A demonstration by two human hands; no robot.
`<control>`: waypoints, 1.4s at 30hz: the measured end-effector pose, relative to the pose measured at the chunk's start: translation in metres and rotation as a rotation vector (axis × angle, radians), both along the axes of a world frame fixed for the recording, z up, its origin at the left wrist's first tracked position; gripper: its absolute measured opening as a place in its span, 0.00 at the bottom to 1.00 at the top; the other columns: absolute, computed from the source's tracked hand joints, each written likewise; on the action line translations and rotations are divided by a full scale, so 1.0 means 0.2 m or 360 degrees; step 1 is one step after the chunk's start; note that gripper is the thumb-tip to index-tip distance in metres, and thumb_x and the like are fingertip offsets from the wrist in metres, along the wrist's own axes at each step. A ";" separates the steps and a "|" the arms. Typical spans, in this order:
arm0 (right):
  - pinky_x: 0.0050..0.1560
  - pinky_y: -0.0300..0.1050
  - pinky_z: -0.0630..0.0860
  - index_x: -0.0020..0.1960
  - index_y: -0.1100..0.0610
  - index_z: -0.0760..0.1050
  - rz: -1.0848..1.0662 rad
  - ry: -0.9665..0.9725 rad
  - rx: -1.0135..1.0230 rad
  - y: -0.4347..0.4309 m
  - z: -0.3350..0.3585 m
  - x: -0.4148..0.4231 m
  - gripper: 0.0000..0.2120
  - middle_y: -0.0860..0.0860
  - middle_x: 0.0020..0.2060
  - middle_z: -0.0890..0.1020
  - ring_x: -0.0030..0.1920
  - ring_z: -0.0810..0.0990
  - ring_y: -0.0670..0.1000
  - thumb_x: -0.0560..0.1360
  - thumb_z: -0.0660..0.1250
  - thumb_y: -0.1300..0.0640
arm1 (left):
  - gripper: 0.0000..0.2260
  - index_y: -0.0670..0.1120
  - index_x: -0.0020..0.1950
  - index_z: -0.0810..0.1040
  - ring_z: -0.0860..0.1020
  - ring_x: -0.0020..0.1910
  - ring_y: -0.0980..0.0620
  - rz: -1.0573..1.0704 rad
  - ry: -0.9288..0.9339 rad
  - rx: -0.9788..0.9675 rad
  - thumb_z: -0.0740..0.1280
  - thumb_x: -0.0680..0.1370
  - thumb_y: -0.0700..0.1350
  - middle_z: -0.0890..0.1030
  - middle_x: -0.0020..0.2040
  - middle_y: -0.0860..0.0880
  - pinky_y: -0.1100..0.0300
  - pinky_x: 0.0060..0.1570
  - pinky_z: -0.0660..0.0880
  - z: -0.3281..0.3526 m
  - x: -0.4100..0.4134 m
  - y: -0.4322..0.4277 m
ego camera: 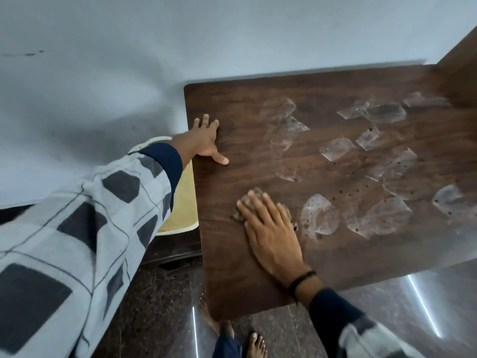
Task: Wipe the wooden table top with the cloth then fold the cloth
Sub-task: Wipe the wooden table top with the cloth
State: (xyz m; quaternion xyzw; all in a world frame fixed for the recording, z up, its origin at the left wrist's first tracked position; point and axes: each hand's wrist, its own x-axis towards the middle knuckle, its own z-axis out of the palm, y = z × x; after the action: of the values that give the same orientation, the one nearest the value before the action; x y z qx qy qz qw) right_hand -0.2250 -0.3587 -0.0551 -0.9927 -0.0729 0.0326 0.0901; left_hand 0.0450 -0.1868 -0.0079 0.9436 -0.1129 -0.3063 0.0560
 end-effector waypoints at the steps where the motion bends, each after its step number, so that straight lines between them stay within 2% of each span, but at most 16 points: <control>1: 0.80 0.55 0.49 0.82 0.41 0.53 0.0073 -0.0019 -0.0009 -0.01 -0.01 -0.08 0.25 0.46 0.83 0.53 0.82 0.49 0.52 0.86 0.49 0.47 | 0.60 0.48 0.80 0.37 0.36 0.78 0.40 -0.0003 -0.0002 0.0000 0.77 0.65 0.62 0.34 0.79 0.45 0.38 0.75 0.49 0.01 -0.01 0.00; 3: 0.80 0.55 0.51 0.82 0.41 0.53 0.0170 -0.0001 -0.0026 -0.06 -0.02 -0.11 0.25 0.45 0.83 0.53 0.82 0.50 0.51 0.86 0.50 0.46 | 0.60 0.48 0.80 0.37 0.36 0.78 0.40 -0.0016 -0.0003 -0.0005 0.77 0.66 0.62 0.34 0.79 0.45 0.39 0.76 0.48 0.02 -0.02 0.00; 5: 0.80 0.55 0.53 0.82 0.40 0.54 0.0206 0.0028 -0.0043 -0.09 0.00 0.04 0.25 0.44 0.82 0.54 0.82 0.51 0.51 0.86 0.50 0.46 | 0.59 0.48 0.80 0.37 0.36 0.78 0.40 -0.0027 0.0014 0.0001 0.77 0.67 0.62 0.33 0.79 0.45 0.41 0.76 0.47 0.03 -0.02 -0.01; 10: 0.81 0.56 0.47 0.83 0.41 0.51 -0.0085 0.0131 0.0002 -0.06 0.06 0.45 0.25 0.44 0.83 0.50 0.82 0.45 0.50 0.86 0.48 0.46 | 0.60 0.47 0.80 0.35 0.36 0.77 0.38 -0.0088 0.0049 0.0079 0.75 0.67 0.64 0.32 0.79 0.43 0.40 0.74 0.47 0.04 -0.01 -0.01; 13: 0.81 0.55 0.46 0.83 0.42 0.50 -0.0088 0.0074 -0.0024 -0.03 0.03 0.32 0.25 0.44 0.83 0.49 0.82 0.43 0.50 0.87 0.48 0.46 | 0.63 0.45 0.79 0.31 0.34 0.76 0.36 -0.0176 0.0123 0.0168 0.74 0.65 0.68 0.30 0.77 0.41 0.39 0.75 0.46 0.06 0.00 0.00; 17: 0.79 0.53 0.47 0.83 0.41 0.51 0.0023 0.0039 -0.0066 -0.06 -0.01 0.11 0.25 0.45 0.83 0.51 0.82 0.48 0.51 0.86 0.47 0.45 | 0.67 0.44 0.77 0.28 0.32 0.75 0.35 -0.0226 0.0234 0.0243 0.76 0.63 0.68 0.26 0.75 0.41 0.38 0.75 0.46 0.08 0.02 -0.01; 20: 0.81 0.53 0.47 0.83 0.39 0.48 0.0096 0.0067 -0.0085 -0.10 0.02 0.35 0.25 0.44 0.83 0.49 0.82 0.47 0.50 0.86 0.46 0.45 | 0.68 0.43 0.76 0.27 0.32 0.75 0.34 -0.0244 0.0214 0.0310 0.78 0.62 0.65 0.26 0.75 0.39 0.39 0.74 0.47 0.08 0.01 -0.03; 24: 0.81 0.53 0.45 0.83 0.41 0.49 -0.0115 0.0134 -0.0062 -0.06 0.07 0.73 0.25 0.43 0.83 0.48 0.82 0.44 0.50 0.86 0.47 0.46 | 0.69 0.43 0.76 0.26 0.32 0.75 0.33 -0.0225 0.0222 0.0361 0.78 0.62 0.65 0.26 0.75 0.39 0.39 0.74 0.47 0.08 0.00 -0.06; 27: 0.81 0.53 0.47 0.83 0.42 0.51 -0.0142 0.0081 -0.0046 -0.03 0.03 0.68 0.25 0.43 0.82 0.49 0.82 0.46 0.51 0.86 0.48 0.46 | 0.68 0.42 0.76 0.27 0.31 0.74 0.33 -0.0224 0.0217 0.0353 0.78 0.62 0.65 0.26 0.74 0.38 0.40 0.74 0.46 0.08 0.00 -0.05; 30: 0.79 0.53 0.49 0.83 0.42 0.52 0.0017 0.0045 -0.0056 -0.04 -0.01 0.55 0.25 0.44 0.82 0.52 0.82 0.49 0.51 0.86 0.48 0.46 | 0.68 0.42 0.76 0.27 0.30 0.74 0.34 -0.0212 0.0220 0.0316 0.78 0.63 0.63 0.25 0.74 0.39 0.41 0.75 0.45 0.09 -0.01 -0.05; 33: 0.80 0.54 0.50 0.82 0.41 0.51 0.0122 0.0062 -0.0056 -0.10 0.00 0.74 0.25 0.44 0.82 0.52 0.82 0.48 0.50 0.86 0.46 0.45 | 0.67 0.43 0.76 0.27 0.30 0.74 0.35 -0.0197 0.0225 0.0275 0.79 0.63 0.62 0.24 0.74 0.40 0.42 0.75 0.44 0.10 -0.01 -0.06; 37: 0.81 0.54 0.44 0.83 0.41 0.50 -0.0085 0.0137 0.0002 -0.08 0.06 1.09 0.25 0.44 0.83 0.49 0.82 0.44 0.50 0.86 0.47 0.46 | 0.67 0.45 0.76 0.27 0.28 0.74 0.37 -0.0161 0.0235 0.0201 0.80 0.64 0.60 0.23 0.74 0.42 0.42 0.75 0.43 0.12 -0.02 -0.04; 39: 0.81 0.53 0.44 0.83 0.41 0.50 -0.0152 0.0126 0.0035 -0.04 0.05 1.09 0.25 0.44 0.83 0.48 0.82 0.43 0.51 0.87 0.47 0.46 | 0.67 0.45 0.77 0.28 0.28 0.74 0.38 -0.0147 0.0239 0.0151 0.80 0.64 0.59 0.23 0.74 0.43 0.42 0.75 0.44 0.13 -0.03 -0.03; 42: 0.80 0.54 0.47 0.82 0.41 0.51 -0.0031 0.0049 -0.0007 -0.03 0.00 0.91 0.25 0.44 0.82 0.49 0.82 0.45 0.51 0.86 0.47 0.45 | 0.66 0.45 0.77 0.29 0.28 0.75 0.39 -0.0142 0.0211 0.0110 0.80 0.64 0.58 0.24 0.74 0.44 0.43 0.75 0.45 0.15 -0.04 -0.02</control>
State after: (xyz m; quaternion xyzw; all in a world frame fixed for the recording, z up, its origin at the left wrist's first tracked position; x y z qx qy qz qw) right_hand -0.0422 -0.3654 -0.0547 -0.9930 -0.0618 0.0472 0.0892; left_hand 0.0376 -0.1917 0.0220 0.9166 -0.1402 -0.3740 0.0170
